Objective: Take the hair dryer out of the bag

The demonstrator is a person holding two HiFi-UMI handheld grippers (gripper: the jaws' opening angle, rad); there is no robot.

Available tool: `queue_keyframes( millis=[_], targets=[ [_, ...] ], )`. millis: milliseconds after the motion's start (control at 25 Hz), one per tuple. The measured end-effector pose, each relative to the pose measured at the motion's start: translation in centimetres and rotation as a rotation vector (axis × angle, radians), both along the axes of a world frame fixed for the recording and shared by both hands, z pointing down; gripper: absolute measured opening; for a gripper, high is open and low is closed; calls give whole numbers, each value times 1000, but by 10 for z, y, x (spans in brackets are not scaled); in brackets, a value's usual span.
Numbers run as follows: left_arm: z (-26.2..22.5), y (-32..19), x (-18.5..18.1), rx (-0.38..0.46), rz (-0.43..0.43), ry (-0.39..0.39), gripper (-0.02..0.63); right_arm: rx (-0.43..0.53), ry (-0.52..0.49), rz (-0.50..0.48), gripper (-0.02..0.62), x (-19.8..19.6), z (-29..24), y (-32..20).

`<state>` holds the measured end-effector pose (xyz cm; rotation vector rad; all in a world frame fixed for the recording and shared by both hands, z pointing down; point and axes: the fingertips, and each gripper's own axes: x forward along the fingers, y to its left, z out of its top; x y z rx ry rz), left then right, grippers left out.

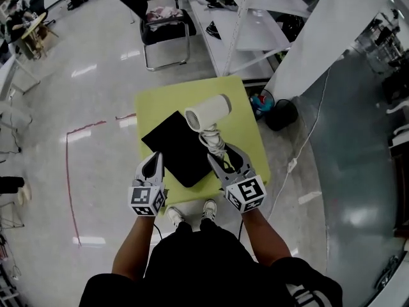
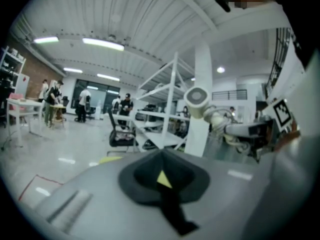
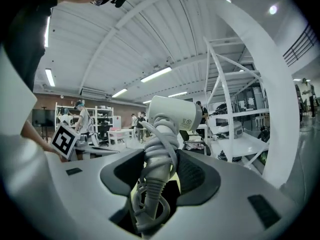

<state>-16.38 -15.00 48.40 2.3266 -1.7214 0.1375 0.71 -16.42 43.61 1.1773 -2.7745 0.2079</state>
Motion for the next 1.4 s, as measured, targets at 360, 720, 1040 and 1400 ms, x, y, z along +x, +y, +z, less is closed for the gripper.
queue_keyframes(
  millis=[360,720,1040,1400],
  targets=[
    [-48,5,6,91,11,0,6,124,-79,29,201,-14,-62,-14],
    [-81,0,-2,154,-5,-21,6,174,-98,47,199,-21,-82,-18],
    [-94,2,-1,178,2,-69,6,207,-118,34,199,-25,-97,-15],
    [-100,1,0,192,10,-73,6,239,-128,11,199,-31,-105,-11]
  ],
)
